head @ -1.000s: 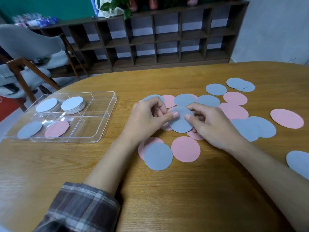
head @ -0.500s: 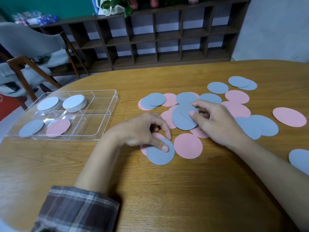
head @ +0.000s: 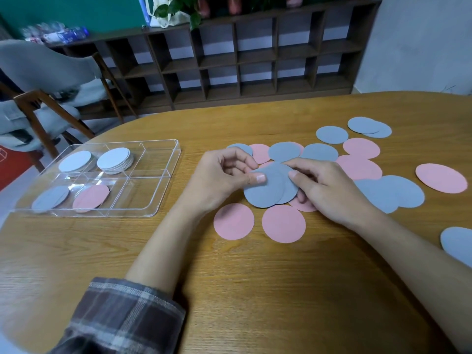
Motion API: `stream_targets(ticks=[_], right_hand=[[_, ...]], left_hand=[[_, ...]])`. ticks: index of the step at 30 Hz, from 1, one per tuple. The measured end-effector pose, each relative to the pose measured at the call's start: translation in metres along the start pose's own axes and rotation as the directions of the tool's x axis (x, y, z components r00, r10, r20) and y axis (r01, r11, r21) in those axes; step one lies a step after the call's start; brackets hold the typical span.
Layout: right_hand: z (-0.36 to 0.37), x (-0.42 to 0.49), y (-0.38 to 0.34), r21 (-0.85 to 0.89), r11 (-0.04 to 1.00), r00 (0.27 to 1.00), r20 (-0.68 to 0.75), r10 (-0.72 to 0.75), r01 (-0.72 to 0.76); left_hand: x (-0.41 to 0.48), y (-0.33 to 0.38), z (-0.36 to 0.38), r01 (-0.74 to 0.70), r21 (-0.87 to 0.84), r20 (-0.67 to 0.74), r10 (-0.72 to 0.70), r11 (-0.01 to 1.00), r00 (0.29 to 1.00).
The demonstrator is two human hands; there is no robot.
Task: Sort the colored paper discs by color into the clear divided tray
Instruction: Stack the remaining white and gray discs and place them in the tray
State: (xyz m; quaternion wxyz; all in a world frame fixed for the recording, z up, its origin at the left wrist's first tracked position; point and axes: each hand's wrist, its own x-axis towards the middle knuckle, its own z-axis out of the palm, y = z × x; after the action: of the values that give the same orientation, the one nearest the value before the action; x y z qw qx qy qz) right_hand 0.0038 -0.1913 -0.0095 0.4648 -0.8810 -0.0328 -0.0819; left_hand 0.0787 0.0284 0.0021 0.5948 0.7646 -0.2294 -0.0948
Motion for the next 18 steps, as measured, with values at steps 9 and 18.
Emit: stream_targets(ticks=[9, 18], right_hand=[[0.001, 0.000, -0.004, 0.033, 0.999, 0.999, 0.034, 0.024, -0.025], [-0.002, 0.001, 0.004, -0.086, 0.996, 0.997, -0.073, -0.035, 0.028]], left_hand=[[0.004, -0.009, 0.025, -0.032, 0.095, -0.194, 0.050, 0.995, 0.980], [0.021, -0.041, 0.000, 0.051, 0.718, -0.097, 0.027, 0.694, 0.995]])
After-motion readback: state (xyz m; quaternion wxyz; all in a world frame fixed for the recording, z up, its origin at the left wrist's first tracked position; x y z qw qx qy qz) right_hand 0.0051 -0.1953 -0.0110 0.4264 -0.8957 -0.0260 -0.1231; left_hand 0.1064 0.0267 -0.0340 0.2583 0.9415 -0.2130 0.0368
